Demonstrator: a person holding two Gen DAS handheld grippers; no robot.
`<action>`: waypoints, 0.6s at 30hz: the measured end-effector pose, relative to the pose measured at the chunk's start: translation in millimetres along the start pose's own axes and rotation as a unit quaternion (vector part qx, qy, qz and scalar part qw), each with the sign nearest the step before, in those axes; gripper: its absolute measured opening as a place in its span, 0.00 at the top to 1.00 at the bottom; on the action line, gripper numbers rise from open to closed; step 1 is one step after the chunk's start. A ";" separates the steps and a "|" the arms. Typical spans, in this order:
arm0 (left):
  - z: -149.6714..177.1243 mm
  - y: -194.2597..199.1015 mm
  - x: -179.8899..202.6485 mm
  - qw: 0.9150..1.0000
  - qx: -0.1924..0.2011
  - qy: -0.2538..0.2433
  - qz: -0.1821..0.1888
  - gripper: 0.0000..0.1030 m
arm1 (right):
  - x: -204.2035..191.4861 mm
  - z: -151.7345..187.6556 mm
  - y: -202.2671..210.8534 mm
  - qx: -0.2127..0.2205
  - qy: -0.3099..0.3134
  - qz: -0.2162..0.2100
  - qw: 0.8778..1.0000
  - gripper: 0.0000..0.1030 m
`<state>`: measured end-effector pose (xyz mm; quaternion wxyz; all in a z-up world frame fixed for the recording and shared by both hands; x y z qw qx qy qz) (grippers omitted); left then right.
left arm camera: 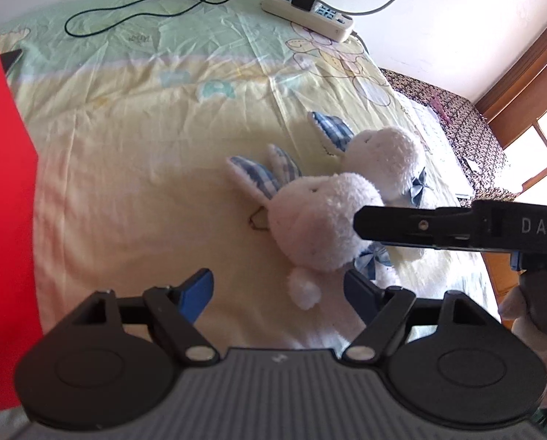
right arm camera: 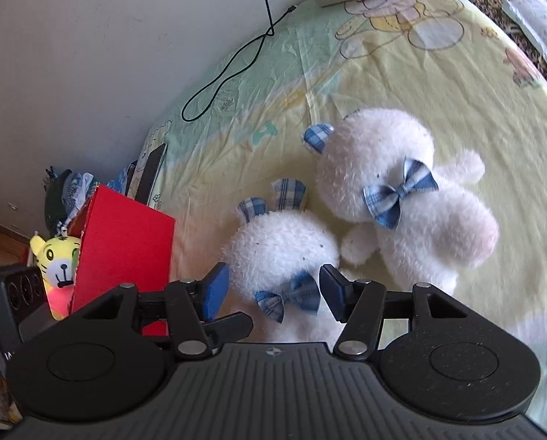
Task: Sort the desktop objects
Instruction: 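Close the right gripper on the bunny and lift it off the bed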
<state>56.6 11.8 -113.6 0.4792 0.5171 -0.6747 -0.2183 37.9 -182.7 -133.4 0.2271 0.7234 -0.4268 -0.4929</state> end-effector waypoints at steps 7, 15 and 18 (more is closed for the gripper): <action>-11.4 -15.4 7.6 1.000 -0.007 -0.004 0.019 0.23 | -3.1 -9.6 -22.2 -0.002 0.030 0.009 1.000 0.34; -20.5 -27.2 2.6 0.999 -0.019 0.015 0.047 0.29 | 17.7 -10.0 -27.3 -0.039 -0.052 -0.035 0.997 0.34; -19.5 -27.3 8.6 0.999 -0.028 0.002 0.043 0.35 | 20.2 -5.0 -24.0 -0.057 -0.077 -0.045 0.994 0.37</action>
Point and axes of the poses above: each gripper's, at about its wrist camera, not at the fingertips, and y roughly against the way its jaws point, x to its right, z to its underside, the point moved 1 cm from there along -y, roughly the way its jaws point, and after that the axes turned 7 degrees about z, right-handed, at the moved point
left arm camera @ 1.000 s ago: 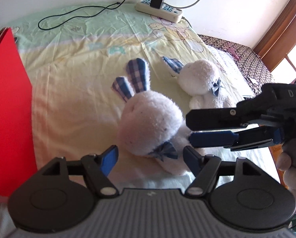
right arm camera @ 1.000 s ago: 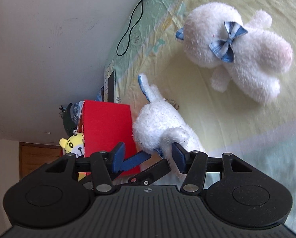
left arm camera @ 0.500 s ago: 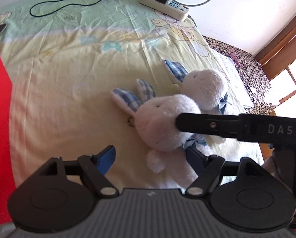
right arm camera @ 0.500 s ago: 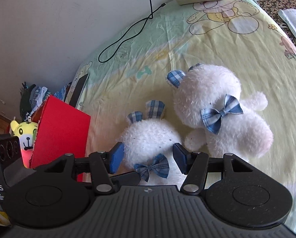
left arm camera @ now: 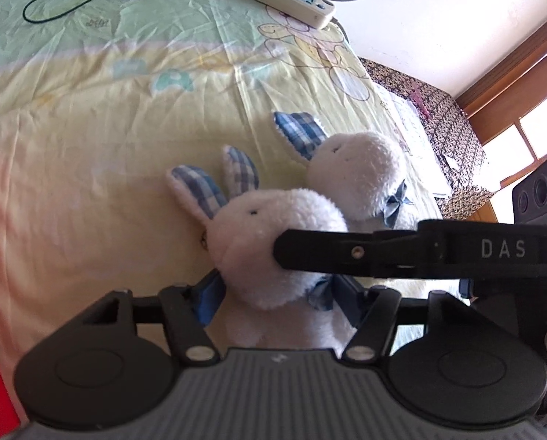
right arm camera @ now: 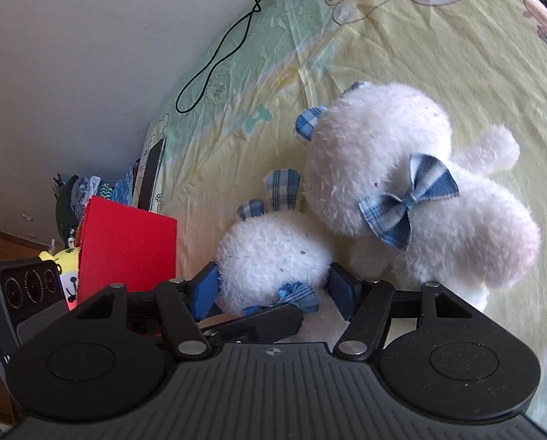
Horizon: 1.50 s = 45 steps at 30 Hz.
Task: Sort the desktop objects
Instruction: 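Close the right gripper on the bunny and lift it off the bed, then carry the white bunny over the red box with the right gripper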
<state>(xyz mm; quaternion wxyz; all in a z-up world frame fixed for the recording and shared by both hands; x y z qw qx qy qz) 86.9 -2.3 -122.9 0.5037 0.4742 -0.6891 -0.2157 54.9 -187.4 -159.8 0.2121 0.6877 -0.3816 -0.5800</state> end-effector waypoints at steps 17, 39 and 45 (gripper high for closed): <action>89.1 60.9 13.5 0.996 -0.057 -0.069 -0.027 0.39 | -36.3 87.4 4.0 -0.120 0.012 -0.026 0.992 0.40; 105.6 69.8 -14.8 0.999 -0.014 0.015 -0.039 0.34 | -51.3 89.1 -24.2 -0.105 0.046 -0.033 0.993 0.38; 104.9 76.2 10.3 0.998 -0.017 -0.032 -0.043 0.35 | -49.9 91.9 0.7 -0.094 0.059 -0.038 0.993 0.41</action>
Point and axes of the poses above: each gripper's, at about its wrist camera, not at the fingertips, and y roughly against the way its jaws point, x to its right, z to its underside, the point moved 1 cm from there along -y, roughly the way its jaws point, and after that the axes turned 7 degrees about z, right-handed, at the moved point
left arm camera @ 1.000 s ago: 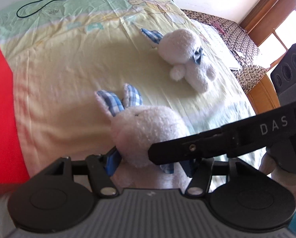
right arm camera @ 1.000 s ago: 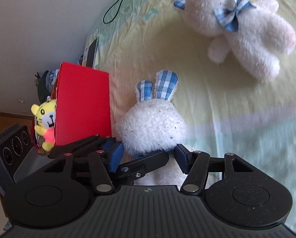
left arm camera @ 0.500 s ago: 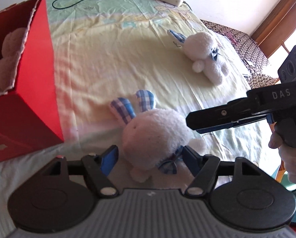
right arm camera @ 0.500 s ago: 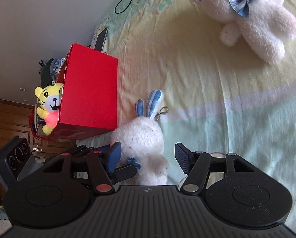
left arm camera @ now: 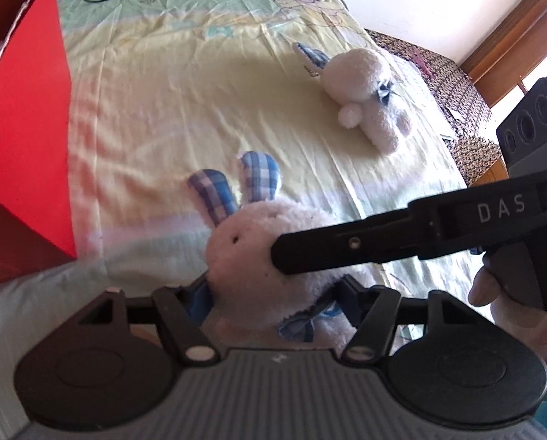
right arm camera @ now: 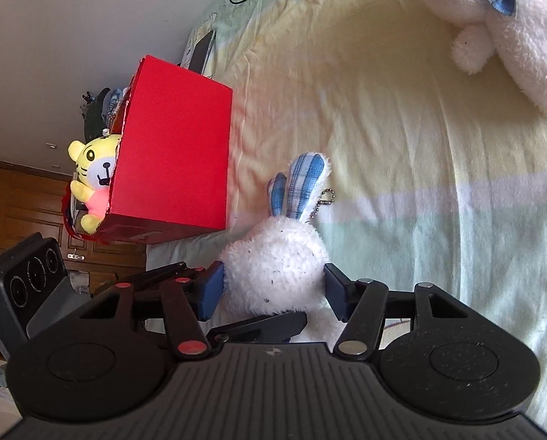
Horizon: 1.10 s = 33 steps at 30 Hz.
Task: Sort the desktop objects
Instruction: 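Carry the white bunny over the red box with the right gripper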
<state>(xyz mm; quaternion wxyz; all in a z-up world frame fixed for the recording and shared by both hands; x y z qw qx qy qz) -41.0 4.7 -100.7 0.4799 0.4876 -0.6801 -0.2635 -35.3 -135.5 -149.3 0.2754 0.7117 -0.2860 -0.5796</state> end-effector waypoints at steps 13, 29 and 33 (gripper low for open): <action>-49.6 99.9 26.6 0.977 0.139 -0.150 -0.065 0.34 | -83.9 -18.0 64.0 0.186 0.072 -0.043 0.979 0.41; -64.1 154.0 -105.5 0.931 0.195 -0.196 -0.239 0.26 | -197.6 -58.7 -57.9 0.253 0.093 -0.073 0.960 0.43; -61.7 149.2 -132.4 0.933 0.184 -0.183 -0.247 0.24 | -200.7 -58.3 -83.6 0.237 0.053 -0.076 0.967 0.43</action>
Point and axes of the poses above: each gripper's, at about its wrist camera, not at the fingertips, and y roughly against the way its jaws point, x to its right, z to its underside, the point moved 1 cm from there along -y, roughly the way its jaws point, and after that the axes turned 7 degrees about z, right-handed, at the moved point
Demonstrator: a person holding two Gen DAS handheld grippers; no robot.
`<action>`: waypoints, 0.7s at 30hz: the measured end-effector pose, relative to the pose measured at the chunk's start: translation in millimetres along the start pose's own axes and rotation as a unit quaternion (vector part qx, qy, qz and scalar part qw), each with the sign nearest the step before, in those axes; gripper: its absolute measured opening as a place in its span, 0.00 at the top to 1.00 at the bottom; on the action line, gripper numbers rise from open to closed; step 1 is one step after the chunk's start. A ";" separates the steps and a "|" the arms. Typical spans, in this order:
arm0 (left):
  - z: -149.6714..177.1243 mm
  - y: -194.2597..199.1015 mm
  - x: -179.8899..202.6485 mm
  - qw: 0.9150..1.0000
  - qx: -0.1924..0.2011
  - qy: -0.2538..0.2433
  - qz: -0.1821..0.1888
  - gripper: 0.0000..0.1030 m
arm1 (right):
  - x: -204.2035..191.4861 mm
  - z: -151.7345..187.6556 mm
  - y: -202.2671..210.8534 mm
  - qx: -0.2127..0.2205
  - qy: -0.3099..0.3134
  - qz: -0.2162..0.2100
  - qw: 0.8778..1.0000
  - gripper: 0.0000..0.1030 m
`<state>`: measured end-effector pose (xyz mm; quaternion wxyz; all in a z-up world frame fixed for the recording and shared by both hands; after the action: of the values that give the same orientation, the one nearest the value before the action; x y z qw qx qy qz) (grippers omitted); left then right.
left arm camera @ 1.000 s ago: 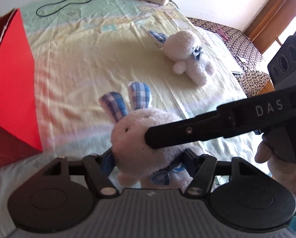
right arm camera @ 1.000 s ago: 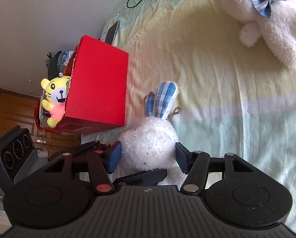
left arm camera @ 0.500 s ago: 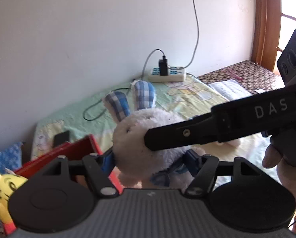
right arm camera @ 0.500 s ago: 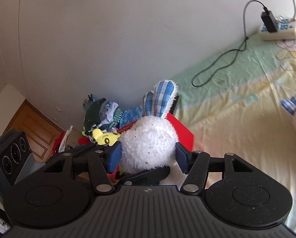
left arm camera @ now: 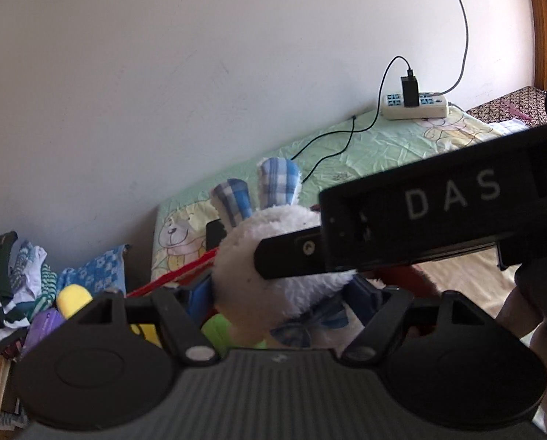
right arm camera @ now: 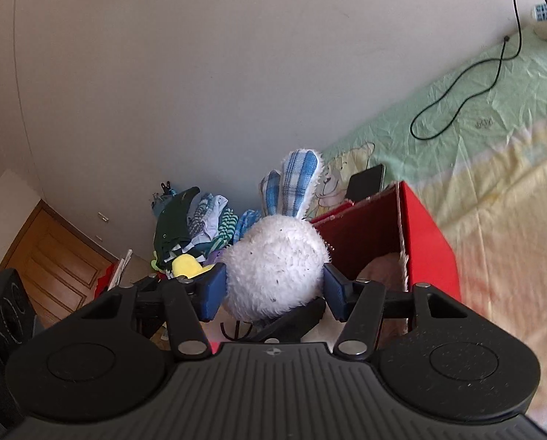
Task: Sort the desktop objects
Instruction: 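Carry the white bunny over the red box with the right gripper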
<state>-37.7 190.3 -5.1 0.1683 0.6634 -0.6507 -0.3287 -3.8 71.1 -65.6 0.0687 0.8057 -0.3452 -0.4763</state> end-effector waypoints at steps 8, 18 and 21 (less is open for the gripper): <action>18.0 -22.2 -8.1 0.999 -0.016 -0.033 -0.033 0.20 | -13.5 18.8 -26.8 -0.006 0.015 0.040 0.999 0.45; 21.3 -28.7 -24.0 0.999 -0.019 -0.009 -0.033 0.11 | -11.6 20.1 -34.9 -0.028 -0.003 0.035 0.999 0.40; 25.7 -25.8 -28.4 0.999 -0.016 -0.010 -0.027 0.09 | -13.5 16.7 -28.0 -0.030 0.005 0.029 0.999 0.40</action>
<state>-33.3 225.8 -34.3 0.1629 0.6748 -0.6289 -0.3501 -7.8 104.1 -77.1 0.1084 0.7951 -0.3540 -0.4803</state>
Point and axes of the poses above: each gripper's, at about its wrist camera, not at the fingertips, and y roughly against the way its jaws point, x to its right, z to its underside, the point moved 1 cm from there along -y, roughly the way its jaws point, and after that the axes turned 7 degrees about z, right-handed, at the moved point
